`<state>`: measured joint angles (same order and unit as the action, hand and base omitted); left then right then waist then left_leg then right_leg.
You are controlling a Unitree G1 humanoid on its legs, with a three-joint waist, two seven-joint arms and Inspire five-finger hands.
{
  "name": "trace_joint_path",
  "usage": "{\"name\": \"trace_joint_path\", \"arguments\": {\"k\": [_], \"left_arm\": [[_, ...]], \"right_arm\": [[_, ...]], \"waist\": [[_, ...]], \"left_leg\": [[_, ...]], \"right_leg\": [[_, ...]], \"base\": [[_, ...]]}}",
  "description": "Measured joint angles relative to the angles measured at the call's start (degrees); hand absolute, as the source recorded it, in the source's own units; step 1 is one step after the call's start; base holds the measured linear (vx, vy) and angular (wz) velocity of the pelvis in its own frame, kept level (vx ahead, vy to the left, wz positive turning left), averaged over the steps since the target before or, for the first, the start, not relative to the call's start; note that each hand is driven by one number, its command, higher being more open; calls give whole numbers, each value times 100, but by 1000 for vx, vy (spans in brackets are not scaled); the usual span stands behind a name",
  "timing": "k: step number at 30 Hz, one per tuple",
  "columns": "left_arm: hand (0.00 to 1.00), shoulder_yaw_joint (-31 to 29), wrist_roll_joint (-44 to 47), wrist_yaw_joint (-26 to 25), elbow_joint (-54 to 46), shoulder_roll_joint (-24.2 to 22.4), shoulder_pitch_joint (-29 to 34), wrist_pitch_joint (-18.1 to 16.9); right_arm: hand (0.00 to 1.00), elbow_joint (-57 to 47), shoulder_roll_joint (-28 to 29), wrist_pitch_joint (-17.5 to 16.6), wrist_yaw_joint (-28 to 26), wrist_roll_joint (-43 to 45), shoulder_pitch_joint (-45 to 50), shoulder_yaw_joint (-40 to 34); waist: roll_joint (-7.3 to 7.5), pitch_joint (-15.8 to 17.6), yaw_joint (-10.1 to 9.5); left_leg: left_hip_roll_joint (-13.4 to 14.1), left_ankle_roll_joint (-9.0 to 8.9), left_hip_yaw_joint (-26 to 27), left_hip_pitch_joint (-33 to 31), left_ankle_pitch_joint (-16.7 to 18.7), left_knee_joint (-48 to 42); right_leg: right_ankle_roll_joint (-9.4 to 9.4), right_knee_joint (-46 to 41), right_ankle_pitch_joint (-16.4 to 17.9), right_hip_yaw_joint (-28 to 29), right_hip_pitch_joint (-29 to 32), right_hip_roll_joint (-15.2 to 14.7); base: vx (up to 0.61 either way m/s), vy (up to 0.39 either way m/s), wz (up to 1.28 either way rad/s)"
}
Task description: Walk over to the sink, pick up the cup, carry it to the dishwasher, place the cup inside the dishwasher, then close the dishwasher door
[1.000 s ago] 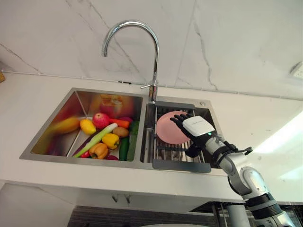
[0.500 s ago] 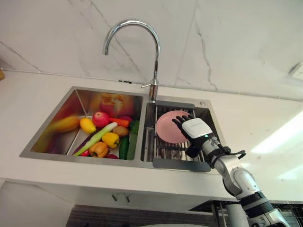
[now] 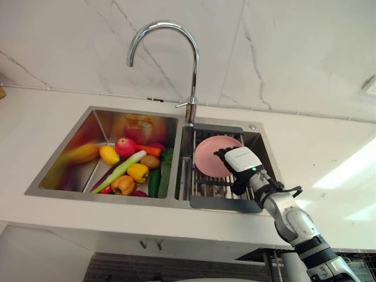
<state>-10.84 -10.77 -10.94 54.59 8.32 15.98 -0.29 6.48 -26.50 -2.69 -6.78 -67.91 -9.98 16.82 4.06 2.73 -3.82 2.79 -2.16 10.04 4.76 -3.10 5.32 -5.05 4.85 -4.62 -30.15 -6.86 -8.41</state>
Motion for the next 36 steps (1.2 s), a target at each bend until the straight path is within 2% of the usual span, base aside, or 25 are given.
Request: {"name": "trace_joint_path", "arguments": {"k": [3,8,14,19,24,27,32,36], "left_arm": [[100,4,-1,5,-5,-2,-5,2],[100,20,-64,10,-35,-27,-18,17],[100,185,-177,-8,-44,-23,-19,13],[100,225,-177,-17,-54,-33,-8,-14],[100,223,-176,-27,-53,-42,63,-99],[100,216,-176,-32,-53,-47,80,-146],[100,194,-234,-81,-55,-51,72,-204],[100,191,-523,-91,-53,-55,133,-235]], "right_arm": [[0,246,1,8,204,-122,-72,47],[0,719,29,62,1335,-725,-471,172],[0,1293,33,436,2460,-871,-803,188],[0,1579,30,709,2873,-411,-1136,189],[0,1512,26,644,3098,338,-1135,83],[0,1052,21,509,3104,631,-1000,-162],[0,-877,-68,285,3386,1035,-492,-1254],[0,-1680,-73,131,3655,1269,-35,-1859]], "waist": [[-15,14,-10],[-59,86,-31],[-95,159,-121],[-115,213,-136],[-140,229,-72],[-173,252,-28],[-178,255,14],[-181,252,67]], "left_leg": [[-2,0,-10,-10,0,0],[-11,5,-33,-18,-5,-1],[-28,13,-101,-30,-17,-2],[-56,33,-132,-46,-43,-1],[-86,57,-135,-81,-60,0],[-80,58,-128,-110,-59,-2],[-33,46,-139,-150,-49,-32],[-32,30,-10,1,80,-60]], "right_leg": [[0,0,0,-10,3,-1],[0,0,0,-33,3,-8],[-6,-1,-4,-100,-14,-21],[-25,-1,-18,-125,-15,-46],[-47,1,-37,-129,14,-79],[-49,1,-42,-119,47,-78],[-41,1,-48,-119,80,-27],[-30,-5,-33,91,15,-26]], "base": [[0,0,0],[0,0,1],[0,1,5],[-2,10,3],[0,0,0],[4,2,-1],[45,-7,1],[34,11,-18]]}}
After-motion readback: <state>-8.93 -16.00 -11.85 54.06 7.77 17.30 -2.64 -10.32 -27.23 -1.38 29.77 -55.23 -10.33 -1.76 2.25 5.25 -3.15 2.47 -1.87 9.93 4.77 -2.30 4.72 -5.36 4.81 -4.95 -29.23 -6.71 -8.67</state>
